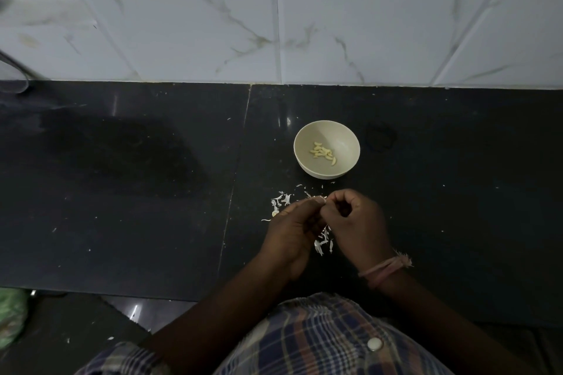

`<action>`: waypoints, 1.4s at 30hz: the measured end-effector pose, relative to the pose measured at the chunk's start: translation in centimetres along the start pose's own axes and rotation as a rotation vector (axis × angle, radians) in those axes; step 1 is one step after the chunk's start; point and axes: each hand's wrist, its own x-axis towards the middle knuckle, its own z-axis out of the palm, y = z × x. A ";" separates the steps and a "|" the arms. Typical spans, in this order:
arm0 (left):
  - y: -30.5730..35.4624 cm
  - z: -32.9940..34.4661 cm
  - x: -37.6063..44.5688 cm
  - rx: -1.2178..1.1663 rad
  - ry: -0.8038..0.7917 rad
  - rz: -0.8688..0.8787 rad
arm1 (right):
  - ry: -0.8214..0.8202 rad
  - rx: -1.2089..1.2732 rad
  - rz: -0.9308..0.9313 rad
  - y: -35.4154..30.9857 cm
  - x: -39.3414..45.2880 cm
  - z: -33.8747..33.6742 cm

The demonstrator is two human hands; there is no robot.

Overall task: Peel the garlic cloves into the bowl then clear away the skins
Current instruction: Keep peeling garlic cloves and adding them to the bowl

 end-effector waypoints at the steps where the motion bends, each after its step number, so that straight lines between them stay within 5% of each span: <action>1: 0.2 0.0 0.0 -0.002 0.000 -0.002 | 0.000 -0.008 -0.003 -0.1 0.0 0.0; 7: 0.6 0.2 -0.9 0.011 -0.014 0.134 | -0.009 0.058 -0.014 -0.8 -0.1 -0.2; 14: 0.6 -0.3 -1.4 0.286 -0.044 0.287 | 0.019 0.092 -0.019 -1.0 -0.1 -0.3; 31: 0.7 -0.2 -0.6 -0.022 -0.006 0.063 | 0.094 0.071 0.025 0.1 -0.1 -0.1; 42: 0.8 -0.4 -0.7 -0.061 -0.014 0.015 | 0.138 -0.219 -0.130 1.7 0.4 0.0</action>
